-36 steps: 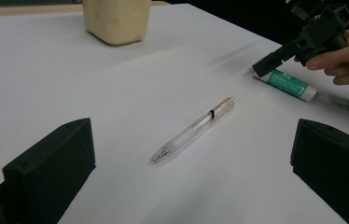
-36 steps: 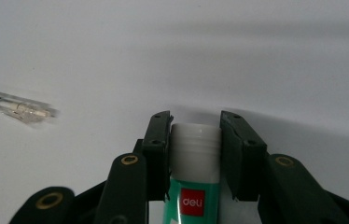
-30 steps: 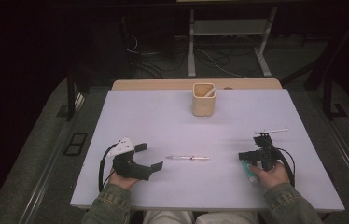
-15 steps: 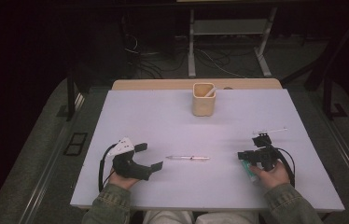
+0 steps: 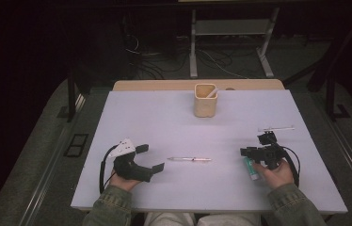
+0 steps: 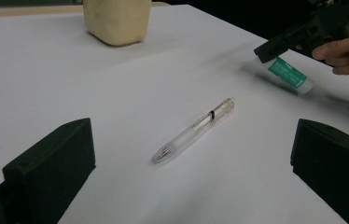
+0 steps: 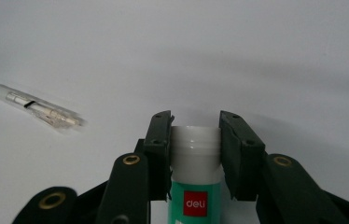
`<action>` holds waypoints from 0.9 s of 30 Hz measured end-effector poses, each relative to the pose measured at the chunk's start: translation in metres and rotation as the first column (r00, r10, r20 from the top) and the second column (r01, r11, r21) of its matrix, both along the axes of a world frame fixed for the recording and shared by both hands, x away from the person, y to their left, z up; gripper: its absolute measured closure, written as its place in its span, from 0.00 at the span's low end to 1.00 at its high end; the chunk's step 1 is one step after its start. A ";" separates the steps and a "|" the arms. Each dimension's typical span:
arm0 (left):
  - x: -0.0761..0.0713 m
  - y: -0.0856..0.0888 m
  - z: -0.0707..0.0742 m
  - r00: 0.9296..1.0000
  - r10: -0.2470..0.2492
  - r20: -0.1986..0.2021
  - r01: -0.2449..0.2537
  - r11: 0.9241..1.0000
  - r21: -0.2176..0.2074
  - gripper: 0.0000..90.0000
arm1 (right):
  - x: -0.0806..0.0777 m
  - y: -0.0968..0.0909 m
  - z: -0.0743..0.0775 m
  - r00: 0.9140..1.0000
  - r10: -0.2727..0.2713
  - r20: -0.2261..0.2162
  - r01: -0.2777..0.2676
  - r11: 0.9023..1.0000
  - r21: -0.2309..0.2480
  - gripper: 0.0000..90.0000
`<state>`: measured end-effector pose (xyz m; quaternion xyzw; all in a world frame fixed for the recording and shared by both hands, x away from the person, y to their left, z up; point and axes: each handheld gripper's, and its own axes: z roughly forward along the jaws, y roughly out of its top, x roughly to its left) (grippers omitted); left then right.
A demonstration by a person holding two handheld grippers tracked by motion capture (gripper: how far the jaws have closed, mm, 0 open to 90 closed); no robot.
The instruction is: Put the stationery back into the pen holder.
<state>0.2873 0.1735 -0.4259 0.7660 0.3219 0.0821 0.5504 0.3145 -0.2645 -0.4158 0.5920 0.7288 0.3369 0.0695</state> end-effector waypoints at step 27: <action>0.001 0.000 0.000 1.000 -0.002 0.000 0.002 1.000 -0.002 0.00 | 0.030 0.013 0.063 0.987 0.032 0.161 -0.042 0.997 0.062 0.72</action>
